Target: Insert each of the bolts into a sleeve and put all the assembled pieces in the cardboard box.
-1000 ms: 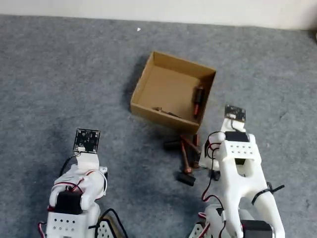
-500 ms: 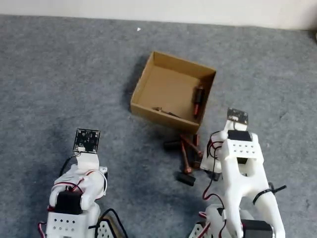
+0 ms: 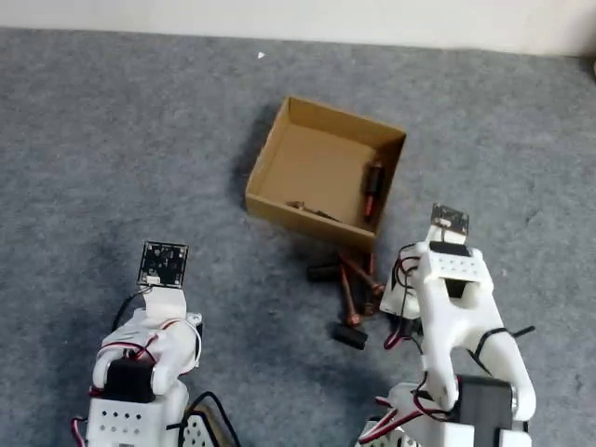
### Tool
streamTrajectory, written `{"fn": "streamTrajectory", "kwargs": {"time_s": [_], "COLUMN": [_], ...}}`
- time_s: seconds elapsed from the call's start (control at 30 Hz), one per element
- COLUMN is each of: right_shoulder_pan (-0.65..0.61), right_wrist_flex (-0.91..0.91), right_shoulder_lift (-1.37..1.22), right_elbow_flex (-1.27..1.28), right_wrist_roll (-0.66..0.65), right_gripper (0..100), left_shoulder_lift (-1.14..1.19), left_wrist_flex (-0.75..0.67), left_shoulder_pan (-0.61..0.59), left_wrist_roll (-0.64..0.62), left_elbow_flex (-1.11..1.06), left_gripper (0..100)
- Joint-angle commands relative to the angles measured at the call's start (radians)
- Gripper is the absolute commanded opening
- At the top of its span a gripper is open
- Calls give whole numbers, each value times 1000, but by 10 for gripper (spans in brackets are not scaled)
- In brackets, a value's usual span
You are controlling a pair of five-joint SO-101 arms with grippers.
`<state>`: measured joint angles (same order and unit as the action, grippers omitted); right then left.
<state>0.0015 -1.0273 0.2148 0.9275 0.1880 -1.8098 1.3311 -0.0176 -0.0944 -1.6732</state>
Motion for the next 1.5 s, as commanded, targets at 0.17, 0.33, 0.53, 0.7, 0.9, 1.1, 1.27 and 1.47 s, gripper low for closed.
{"fn": "streamTrajectory", "kwargs": {"time_s": [0.17,0.33,0.53,0.7,0.9,1.1,1.27,1.47], "right_shoulder_pan": [5,7,5,2,-73,-94,-91,-41], "right_wrist_flex": [-12,-140,-177,-170,16,243,401,503], "right_shoulder_lift": [24,239,507,639,711,796,900,1087], "right_elbow_flex": [12,-36,-84,-87,-13,134,308,473], "right_wrist_roll": [-74,-84,-77,-77,-75,-75,-75,-75], "right_gripper": [10,4,4,4,4,4,4,4], "left_shoulder_lift": [-2,-2,-2,-2,-2,-2,-2,-2], "left_wrist_flex": [5,5,5,5,5,5,5,5], "left_shoulder_pan": [-10,-10,-10,-10,-10,-10,41,90], "left_wrist_roll": [8,8,8,8,8,8,8,6], "left_elbow_flex": [-22,-22,-22,-22,-22,-22,-22,-22], "left_gripper": [6,6,6,6,6,6,6,6]}}
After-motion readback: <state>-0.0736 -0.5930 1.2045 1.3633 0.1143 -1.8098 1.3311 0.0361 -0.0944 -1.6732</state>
